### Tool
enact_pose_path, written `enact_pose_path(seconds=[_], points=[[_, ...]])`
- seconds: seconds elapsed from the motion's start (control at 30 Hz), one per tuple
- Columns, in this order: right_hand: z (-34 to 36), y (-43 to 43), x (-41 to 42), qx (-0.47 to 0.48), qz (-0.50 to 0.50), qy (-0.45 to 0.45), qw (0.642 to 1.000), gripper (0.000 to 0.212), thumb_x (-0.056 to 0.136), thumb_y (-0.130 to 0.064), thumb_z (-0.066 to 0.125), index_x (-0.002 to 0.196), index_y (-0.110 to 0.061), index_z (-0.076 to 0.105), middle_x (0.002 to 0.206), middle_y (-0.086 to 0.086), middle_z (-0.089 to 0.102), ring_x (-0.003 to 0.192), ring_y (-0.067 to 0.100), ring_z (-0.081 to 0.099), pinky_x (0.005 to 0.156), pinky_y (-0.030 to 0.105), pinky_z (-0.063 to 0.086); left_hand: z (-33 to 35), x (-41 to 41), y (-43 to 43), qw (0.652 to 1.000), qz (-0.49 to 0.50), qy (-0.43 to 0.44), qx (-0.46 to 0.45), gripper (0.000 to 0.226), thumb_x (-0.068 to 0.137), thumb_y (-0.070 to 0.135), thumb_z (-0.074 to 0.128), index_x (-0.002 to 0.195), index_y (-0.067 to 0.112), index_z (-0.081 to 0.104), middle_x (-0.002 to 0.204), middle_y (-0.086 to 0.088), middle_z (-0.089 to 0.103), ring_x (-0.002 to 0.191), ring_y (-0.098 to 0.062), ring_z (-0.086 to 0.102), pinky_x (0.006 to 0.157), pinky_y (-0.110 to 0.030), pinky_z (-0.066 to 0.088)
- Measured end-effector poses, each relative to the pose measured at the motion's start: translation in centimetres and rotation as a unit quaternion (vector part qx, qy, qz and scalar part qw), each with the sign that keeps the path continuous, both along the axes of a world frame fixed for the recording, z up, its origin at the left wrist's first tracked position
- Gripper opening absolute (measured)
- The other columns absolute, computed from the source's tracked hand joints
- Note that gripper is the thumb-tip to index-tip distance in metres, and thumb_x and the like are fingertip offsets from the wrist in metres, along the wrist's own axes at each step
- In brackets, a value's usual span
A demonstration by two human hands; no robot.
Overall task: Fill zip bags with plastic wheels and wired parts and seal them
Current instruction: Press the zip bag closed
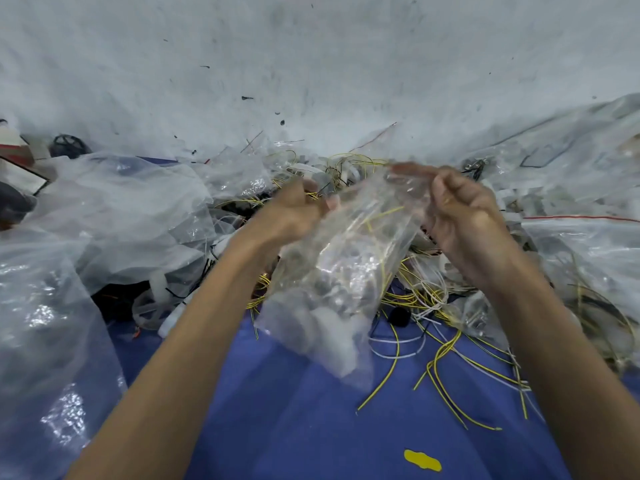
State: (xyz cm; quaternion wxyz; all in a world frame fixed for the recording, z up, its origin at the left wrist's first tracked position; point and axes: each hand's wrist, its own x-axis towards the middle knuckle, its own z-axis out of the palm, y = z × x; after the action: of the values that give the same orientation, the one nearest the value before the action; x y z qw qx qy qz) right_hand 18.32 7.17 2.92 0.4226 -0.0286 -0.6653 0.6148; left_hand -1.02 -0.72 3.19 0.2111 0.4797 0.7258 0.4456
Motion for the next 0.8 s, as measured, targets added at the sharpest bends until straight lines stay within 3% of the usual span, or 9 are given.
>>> enact_pose_path(seconds=[0.03,0.1,0.17,0.23,0.3,0.4,0.57,0.7,0.8], points=[[0.4,0.2,0.1,-0.024,0.005,0.021,0.999,0.013,0.087,-0.021,0.051,0.082,-0.018,0.063,0.109,0.006,0.067,0.108,0.022,0.059,0.088,0.028,0.051,1.1,-0.3,-0.6,0.998,0.015,-0.017,0.065,0.042,0.092,0.031,0.059,0.128,0.012,0.047,0.106,-0.004,0.059,0.098,-0.013,0.057,0.079,-0.03,0.051],[1.2,0.8,0.4,-0.011,-0.047,-0.034,0.998,0.022,0.093,-0.022,0.049,0.074,-0.023,0.06,0.101,0.008,0.065,0.096,0.019,0.064,0.079,0.028,0.054,2.7,-0.9,-2.0,0.986,-0.004,-0.039,0.164,0.039,0.091,0.024,0.061,0.127,0.017,0.048,0.089,0.007,0.06,0.084,-0.005,0.059,0.065,-0.015,0.048],[1.5,1.1,0.9,0.072,-0.125,-0.143,0.979,0.024,0.097,-0.02,0.046,0.075,-0.02,0.055,0.085,0.002,0.068,0.082,0.016,0.068,0.069,0.027,0.057,3.3,-1.0,-3.1,0.985,-0.046,-0.011,0.163,0.02,0.09,0.022,0.063,0.109,0.023,0.06,0.076,0.016,0.059,0.069,0.007,0.058,0.06,-0.007,0.044],[1.5,1.3,1.2,0.123,-0.166,-0.17,0.963,0.023,0.097,-0.013,0.046,0.075,-0.017,0.054,0.069,-0.007,0.066,0.069,0.01,0.069,0.06,0.021,0.055,2.9,-0.7,-3.4,0.989,-0.067,-0.007,0.129,0.008,0.09,0.023,0.062,0.097,0.027,0.064,0.076,0.017,0.061,0.062,0.013,0.057,0.06,-0.002,0.043],[1.4,1.3,1.4,0.152,-0.197,-0.163,0.955,0.022,0.094,-0.009,0.05,0.075,-0.018,0.057,0.065,-0.007,0.063,0.061,0.004,0.065,0.057,0.017,0.052,2.4,-0.5,-3.1,0.992,-0.059,-0.016,0.111,0.007,0.09,0.024,0.061,0.097,0.024,0.065,0.074,0.014,0.059,0.061,0.009,0.054,0.061,-0.003,0.043],[1.3,1.5,1.7,0.144,-0.212,-0.144,0.956,0.018,0.089,-0.004,0.057,0.08,-0.019,0.058,0.061,-0.007,0.065,0.055,0.006,0.057,0.054,0.018,0.05,2.5,-0.8,-3.1,0.99,-0.038,-0.01,0.132,0.005,0.087,0.024,0.065,0.092,0.024,0.066,0.083,0.01,0.064,0.075,0.0,0.058,0.065,-0.006,0.045],[2.4,1.5,2.2,0.097,-0.191,0.017,0.977,0.02,0.086,-0.003,0.059,0.094,-0.021,0.058,0.069,-0.004,0.068,0.064,0.008,0.063,0.06,0.018,0.05,3.6,-0.9,-3.4,0.965,-0.032,-0.02,0.26,0.013,0.082,0.017,0.07,0.073,0.025,0.066,0.071,0.014,0.067,0.071,0.003,0.061,0.075,-0.014,0.051],[1.1,2.3,1.8,0.046,-0.222,-0.102,0.969,0.012,0.081,-0.006,0.066,0.085,-0.018,0.065,0.07,-0.007,0.071,0.066,0.007,0.065,0.065,0.018,0.053,2.3,-0.4,-2.7,0.983,-0.021,-0.042,0.177,0.011,0.088,0.023,0.063,0.078,0.021,0.067,0.07,0.009,0.064,0.06,0.006,0.056,0.07,-0.013,0.044],[1.0,2.4,1.7,0.04,-0.239,-0.087,0.966,0.013,0.081,-0.005,0.067,0.078,-0.018,0.066,0.066,-0.007,0.07,0.061,0.004,0.063,0.063,0.015,0.053,2.4,-0.3,-2.4,0.972,0.021,-0.014,0.235,0.016,0.089,0.021,0.064,0.074,0.024,0.067,0.069,0.01,0.065,0.061,0.007,0.057,0.067,-0.009,0.046]])
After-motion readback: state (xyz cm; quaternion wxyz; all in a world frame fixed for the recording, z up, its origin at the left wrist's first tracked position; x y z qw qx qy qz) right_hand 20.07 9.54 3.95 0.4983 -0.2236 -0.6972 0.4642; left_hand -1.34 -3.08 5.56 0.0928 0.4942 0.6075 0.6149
